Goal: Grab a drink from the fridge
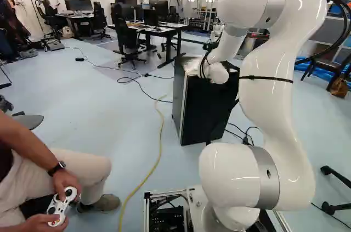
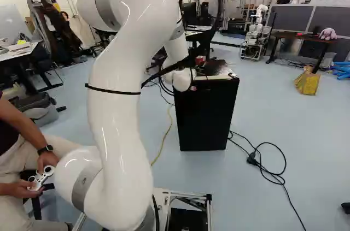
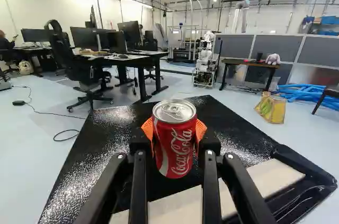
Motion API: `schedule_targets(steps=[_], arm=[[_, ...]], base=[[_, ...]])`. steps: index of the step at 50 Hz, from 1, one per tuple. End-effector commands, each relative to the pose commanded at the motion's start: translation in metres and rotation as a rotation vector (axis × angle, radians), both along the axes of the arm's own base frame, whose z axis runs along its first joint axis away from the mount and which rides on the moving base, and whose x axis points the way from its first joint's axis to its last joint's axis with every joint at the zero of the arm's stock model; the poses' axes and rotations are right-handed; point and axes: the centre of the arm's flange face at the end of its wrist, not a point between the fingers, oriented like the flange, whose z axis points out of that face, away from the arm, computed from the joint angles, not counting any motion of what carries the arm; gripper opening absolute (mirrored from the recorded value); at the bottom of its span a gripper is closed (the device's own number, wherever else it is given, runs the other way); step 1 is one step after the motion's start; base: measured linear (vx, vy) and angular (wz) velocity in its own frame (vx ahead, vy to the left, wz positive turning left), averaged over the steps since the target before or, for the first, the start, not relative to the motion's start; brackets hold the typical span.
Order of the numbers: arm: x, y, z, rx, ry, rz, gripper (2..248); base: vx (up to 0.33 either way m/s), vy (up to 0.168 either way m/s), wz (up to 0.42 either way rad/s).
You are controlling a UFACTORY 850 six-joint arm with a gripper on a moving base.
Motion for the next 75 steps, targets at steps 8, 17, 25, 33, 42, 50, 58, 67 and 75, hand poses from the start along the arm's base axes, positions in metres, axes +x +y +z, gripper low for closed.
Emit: schedule_targets(steps=[8,17,25,33,42,50,58,67,75], arm=[[0.0,0.0,0.004,-0.002,-0.006,0.0,95],[0.0,0.0,0.004,-0.002,-0.007,0.0,95],[-0.001,0.001,0.005,-0.001,-0.005,0.001,95],[-0.004,0.004,0.006,0.0,-0.002,0.004,95],[-0.01,0.009,0.009,0.002,0.005,0.009,95],[-0.018,0.016,0.012,0.004,0.013,0.016,95],[-0.028,0.024,0.015,0.007,0.023,0.025,95],[-0.043,0.036,0.02,0.011,0.038,0.037,95],[-0.058,0.047,0.024,0.015,0.053,0.05,95]], base=[[0.0,0.0,0.0],[0.0,0.0,0.0],[0.0,0.0,0.0],[0.0,0.0,0.0],[0.0,0.0,0.0],[0.0,0.0,0.0],[0.0,0.0,0.0],[0.0,0.0,0.0],[0.0,0.0,0.0]])
